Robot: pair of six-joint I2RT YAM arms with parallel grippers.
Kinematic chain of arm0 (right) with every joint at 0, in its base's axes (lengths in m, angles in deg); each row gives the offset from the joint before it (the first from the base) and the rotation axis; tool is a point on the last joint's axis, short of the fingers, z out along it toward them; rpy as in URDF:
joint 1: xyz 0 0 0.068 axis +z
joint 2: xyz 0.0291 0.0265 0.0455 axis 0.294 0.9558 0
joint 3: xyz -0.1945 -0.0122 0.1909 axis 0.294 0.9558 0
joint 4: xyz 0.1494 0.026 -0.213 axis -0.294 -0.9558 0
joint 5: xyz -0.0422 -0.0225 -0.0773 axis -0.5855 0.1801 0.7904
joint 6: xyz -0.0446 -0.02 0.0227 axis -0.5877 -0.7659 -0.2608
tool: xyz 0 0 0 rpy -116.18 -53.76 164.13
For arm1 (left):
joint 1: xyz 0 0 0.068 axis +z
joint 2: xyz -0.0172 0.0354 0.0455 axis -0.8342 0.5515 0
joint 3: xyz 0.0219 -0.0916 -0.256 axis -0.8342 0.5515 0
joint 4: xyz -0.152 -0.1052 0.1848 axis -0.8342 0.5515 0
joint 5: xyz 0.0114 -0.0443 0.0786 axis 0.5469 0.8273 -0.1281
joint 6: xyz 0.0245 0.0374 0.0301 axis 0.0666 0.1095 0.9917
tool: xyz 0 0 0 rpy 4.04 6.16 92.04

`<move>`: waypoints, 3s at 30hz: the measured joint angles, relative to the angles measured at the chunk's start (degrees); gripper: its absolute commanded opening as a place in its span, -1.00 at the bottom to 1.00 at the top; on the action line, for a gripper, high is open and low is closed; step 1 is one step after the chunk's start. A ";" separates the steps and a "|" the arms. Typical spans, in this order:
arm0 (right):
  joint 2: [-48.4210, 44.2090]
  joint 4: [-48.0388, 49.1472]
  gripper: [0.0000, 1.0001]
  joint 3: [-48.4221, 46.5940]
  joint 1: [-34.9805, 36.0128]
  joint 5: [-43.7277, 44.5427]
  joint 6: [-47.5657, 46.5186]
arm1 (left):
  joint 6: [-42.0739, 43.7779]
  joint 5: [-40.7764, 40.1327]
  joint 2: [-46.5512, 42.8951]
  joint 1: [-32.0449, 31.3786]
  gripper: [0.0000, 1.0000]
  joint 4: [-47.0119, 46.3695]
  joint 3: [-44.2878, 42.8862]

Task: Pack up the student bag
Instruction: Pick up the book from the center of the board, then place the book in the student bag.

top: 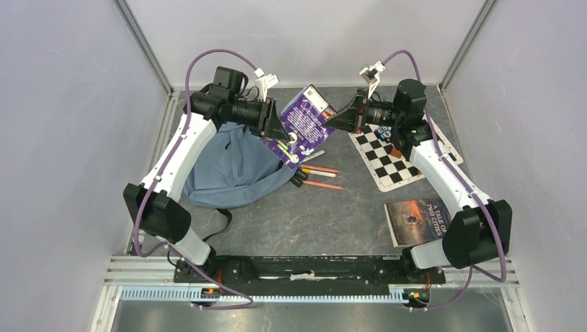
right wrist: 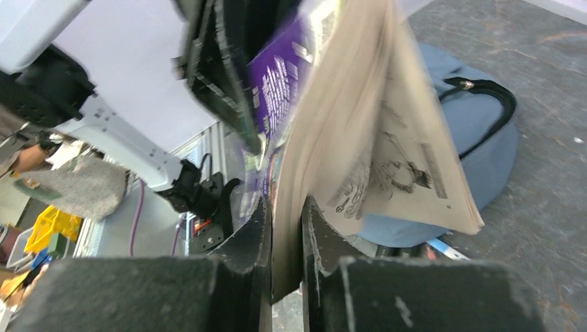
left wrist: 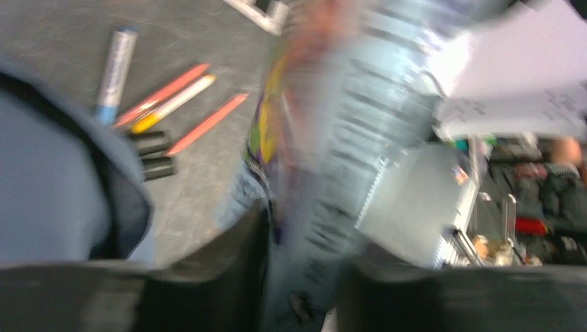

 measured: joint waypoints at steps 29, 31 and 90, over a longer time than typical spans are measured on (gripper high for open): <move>-4.74 19.41 0.96 12.79 0.39 15.93 23.78 | -52.57 -8.59 -18.49 0.07 -0.96 -58.42 31.56; -4.63 25.55 0.96 13.49 2.10 15.85 28.48 | -54.31 -7.23 -18.18 0.04 -0.96 -60.94 31.39; -4.46 -21.40 -1.00 6.10 7.23 45.64 -0.66 | -24.50 -52.96 8.37 -6.27 0.98 -23.26 17.25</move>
